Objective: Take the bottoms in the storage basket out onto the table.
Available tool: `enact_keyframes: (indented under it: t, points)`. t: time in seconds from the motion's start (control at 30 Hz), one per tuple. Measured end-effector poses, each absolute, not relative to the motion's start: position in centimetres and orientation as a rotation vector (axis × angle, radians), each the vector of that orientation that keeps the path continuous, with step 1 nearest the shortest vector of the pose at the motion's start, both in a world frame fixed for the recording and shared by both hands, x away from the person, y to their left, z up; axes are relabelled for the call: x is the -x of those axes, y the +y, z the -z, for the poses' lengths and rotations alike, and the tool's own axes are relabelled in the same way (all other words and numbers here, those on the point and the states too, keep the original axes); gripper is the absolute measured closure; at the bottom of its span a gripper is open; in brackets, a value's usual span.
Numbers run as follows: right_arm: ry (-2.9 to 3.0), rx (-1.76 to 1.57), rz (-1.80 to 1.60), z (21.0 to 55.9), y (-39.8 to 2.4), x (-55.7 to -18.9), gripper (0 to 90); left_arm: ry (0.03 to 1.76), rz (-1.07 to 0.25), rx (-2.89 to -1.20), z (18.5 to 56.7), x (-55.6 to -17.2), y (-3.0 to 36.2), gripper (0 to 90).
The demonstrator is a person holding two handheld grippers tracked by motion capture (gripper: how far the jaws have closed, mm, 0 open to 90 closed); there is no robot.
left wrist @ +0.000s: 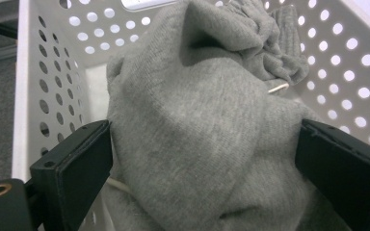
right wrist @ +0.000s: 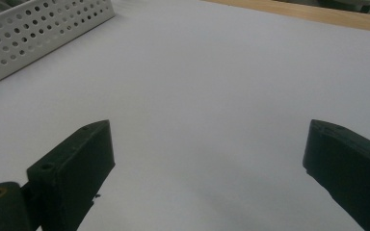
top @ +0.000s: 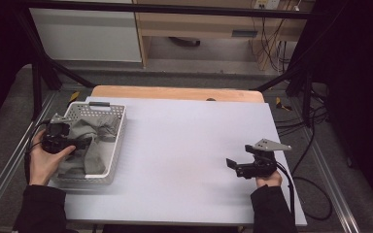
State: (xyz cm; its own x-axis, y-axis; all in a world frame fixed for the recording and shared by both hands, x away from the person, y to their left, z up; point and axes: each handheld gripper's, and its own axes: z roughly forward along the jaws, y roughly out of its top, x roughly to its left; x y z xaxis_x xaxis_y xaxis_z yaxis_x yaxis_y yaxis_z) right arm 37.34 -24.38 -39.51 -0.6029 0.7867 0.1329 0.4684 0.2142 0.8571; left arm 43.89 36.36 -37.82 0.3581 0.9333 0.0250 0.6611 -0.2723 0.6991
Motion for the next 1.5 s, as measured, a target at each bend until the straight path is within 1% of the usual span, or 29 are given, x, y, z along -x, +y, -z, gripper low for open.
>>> enact_keyframes:
  t: [0.37, 0.43, 0.47, 0.5, 0.53, 0.57, 0.6, 0.77, 0.8, 0.83, 0.97, 1.0, 1.03, 1.07, 1.13, 1.27, 1.5]
  points:
    - [2.165, -1.178, -1.336, 39.6, -24.3, -37.4, 4.2, 1.402, -0.561, -2.043, 38.5, -44.5, 36.4, 5.8]
    - [2.164, -1.178, -1.338, 39.6, -24.3, -37.4, 4.2, 1.402, -0.551, -2.043, 38.5, -44.5, 36.4, 7.2]
    - [2.165, -1.178, -1.336, 39.6, -24.3, -37.4, 4.2, 1.407, -0.542, -2.04, 38.5, -44.5, 36.4, 11.1]
    - [2.165, -1.178, -1.336, 39.6, -24.3, -37.4, 4.2, 1.406, -0.538, -2.047, 38.6, -44.6, 36.4, 11.1]
    - [2.165, -1.178, -1.335, 39.6, -24.3, -37.4, 4.2, 1.409, -0.537, -2.043, 38.6, -44.6, 36.4, 12.3]
    - [2.165, -1.179, -1.334, 39.6, -24.3, -37.4, 4.2, 1.412, -0.536, -2.034, 38.7, -44.6, 36.4, 15.5]
    - [2.165, -1.179, -1.335, 39.6, -24.3, -37.4, 4.2, 1.412, -0.529, -2.032, 38.8, -44.6, 36.4, 15.5]
    - [2.163, -1.178, -1.338, 39.6, -24.4, -37.4, 4.2, 1.411, -0.532, -2.049, 38.8, -44.6, 36.2, 24.1]
    - [2.162, -1.18, -1.338, 39.6, -24.4, -37.4, 4.2, 1.41, -0.533, -2.052, 38.8, -44.7, 36.2, 27.2]
    - [2.162, -1.18, -1.338, 39.6, -24.4, -37.4, 4.2, 1.411, -0.533, -2.055, 38.8, -44.7, 36.2, 27.2]
    - [2.161, -1.182, -1.339, 39.6, -24.4, -37.4, 4.2, 1.41, -0.538, -2.061, 38.8, -44.7, 36.2, 32.4]
    - [2.159, -1.182, -1.339, 39.6, -24.4, -37.4, 4.2, 1.411, -0.538, -2.059, 38.8, -44.7, 36.2, 34.0]
    - [2.159, -1.183, -1.343, 39.5, -24.4, -37.4, 4.2, 1.414, -0.534, -2.056, 38.8, -44.7, 36.2, 37.4]
    - [2.159, -1.183, -1.343, 39.5, -24.4, -37.4, 4.2, 1.418, -0.53, -2.053, 38.9, -44.7, 36.3, 37.4]
    - [2.157, -1.183, -1.343, 39.5, -24.4, -37.4, 4.2, 1.42, -0.526, -2.051, 38.9, -44.7, 36.3, 41.8]
    - [2.159, -1.183, -1.343, 39.5, -24.4, -37.4, 4.2, 1.409, -0.536, -2.067, 38.9, -44.7, 36.2, 44.9]
    - [2.158, -1.182, -1.346, 39.5, -24.5, -37.4, 4.2, 1.408, -0.518, -2.063, 38.8, -44.7, 36.3, 56.9]
